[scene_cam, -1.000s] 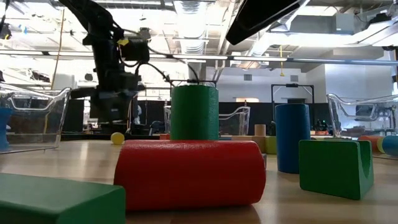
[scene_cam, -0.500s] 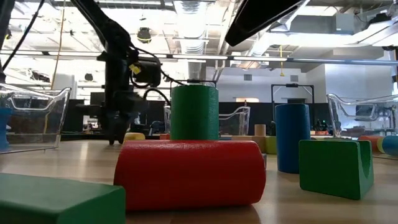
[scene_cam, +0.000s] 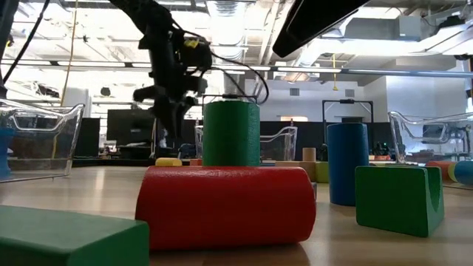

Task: Sort blocks by size
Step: Put the yellow cylindrical block into the right transparent bin

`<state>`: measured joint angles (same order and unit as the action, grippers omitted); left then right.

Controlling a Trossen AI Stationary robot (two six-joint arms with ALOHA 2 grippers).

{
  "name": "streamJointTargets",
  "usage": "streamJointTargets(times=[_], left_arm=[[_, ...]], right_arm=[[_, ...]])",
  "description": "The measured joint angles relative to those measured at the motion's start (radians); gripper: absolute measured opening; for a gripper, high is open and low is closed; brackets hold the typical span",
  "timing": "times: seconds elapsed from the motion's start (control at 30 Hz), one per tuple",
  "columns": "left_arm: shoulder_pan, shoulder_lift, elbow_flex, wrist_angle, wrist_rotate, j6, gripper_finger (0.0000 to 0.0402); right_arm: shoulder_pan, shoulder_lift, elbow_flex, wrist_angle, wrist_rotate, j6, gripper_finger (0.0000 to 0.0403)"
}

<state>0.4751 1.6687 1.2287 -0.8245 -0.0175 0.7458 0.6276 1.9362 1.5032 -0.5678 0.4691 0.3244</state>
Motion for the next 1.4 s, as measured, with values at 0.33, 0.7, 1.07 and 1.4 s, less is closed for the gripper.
streamJointTargets(times=[0.33,0.7,1.07,1.4], left_arm=[[0.167,0.072,0.014,0.043,0.080,-0.065,0.0209],[0.180,0.150,0.014,0.078,0.041,0.015,0.0233],[0.199,0.149,0.014,0.041,0.038,0.001,0.0232],[0.194,0.230,0.018,-0.015,0.060,-0.013,0.0231]], right_arm=[[0.000,0.000,0.000,-0.005,0.000,-0.008,0.0221],[-0.008,0.000,0.000,-0.008,0.000,-0.022,0.0221],[-0.005,0.000,0.000,-0.008,0.000,-0.019,0.0221],[-0.007,0.000,0.000,-0.008,0.000,-0.019,0.0221]])
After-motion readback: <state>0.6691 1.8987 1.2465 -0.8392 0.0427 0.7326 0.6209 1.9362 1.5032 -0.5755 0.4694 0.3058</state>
